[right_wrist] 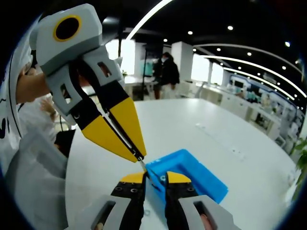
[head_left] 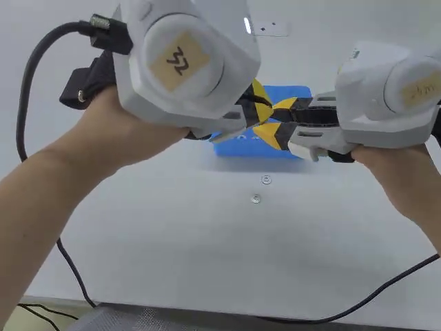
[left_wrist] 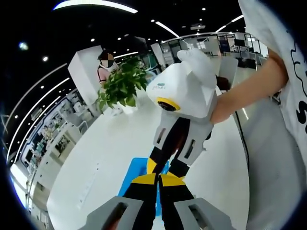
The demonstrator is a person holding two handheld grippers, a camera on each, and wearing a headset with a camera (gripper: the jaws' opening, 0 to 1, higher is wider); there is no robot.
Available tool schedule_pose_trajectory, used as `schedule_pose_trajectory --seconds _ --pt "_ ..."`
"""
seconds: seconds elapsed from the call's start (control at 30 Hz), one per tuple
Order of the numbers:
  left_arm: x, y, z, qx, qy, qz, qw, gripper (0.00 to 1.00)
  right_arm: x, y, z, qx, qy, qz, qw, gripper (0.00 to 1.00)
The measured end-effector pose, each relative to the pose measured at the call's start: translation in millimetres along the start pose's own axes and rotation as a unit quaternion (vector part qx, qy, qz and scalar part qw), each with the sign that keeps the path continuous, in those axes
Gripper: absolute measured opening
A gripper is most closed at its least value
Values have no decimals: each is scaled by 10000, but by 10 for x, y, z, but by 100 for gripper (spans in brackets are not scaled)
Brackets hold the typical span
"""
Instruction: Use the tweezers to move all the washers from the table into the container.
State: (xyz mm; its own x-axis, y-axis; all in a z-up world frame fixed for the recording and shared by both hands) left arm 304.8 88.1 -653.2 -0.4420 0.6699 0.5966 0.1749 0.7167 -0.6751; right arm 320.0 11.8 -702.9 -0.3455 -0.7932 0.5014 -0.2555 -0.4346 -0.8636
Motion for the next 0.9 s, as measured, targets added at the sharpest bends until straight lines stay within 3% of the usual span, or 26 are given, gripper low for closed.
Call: schedule_pose_trajectory --seconds 0.37,0.57,0.9 --pt "-54 -44 109 -54 208 -23 9998 0 28 88 -75 133 -40 -86 9999 5" --pt "-158 60 206 -9 419 -124 9990 0 -53 266 -81 -34 -212 -243 9995 5" --pt "-280 162 217 267 533 -126 9981 0 -111 416 3 -275 -234 -360 9987 6"
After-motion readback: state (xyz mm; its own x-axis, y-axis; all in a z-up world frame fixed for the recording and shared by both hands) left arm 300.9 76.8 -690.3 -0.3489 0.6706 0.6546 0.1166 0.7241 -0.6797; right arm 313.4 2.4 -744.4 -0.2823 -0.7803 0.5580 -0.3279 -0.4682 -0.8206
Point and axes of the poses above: the centre of the closed fingertips' face, and the gripper's own axes: x roughly backward along the fingers, z roughly to its right, y roughly out of its underside, the point moved 7 cm from there along x, roughly backward along the fingers, and after that the axes turned 8 degrees about -x, right-handed, at the moved point
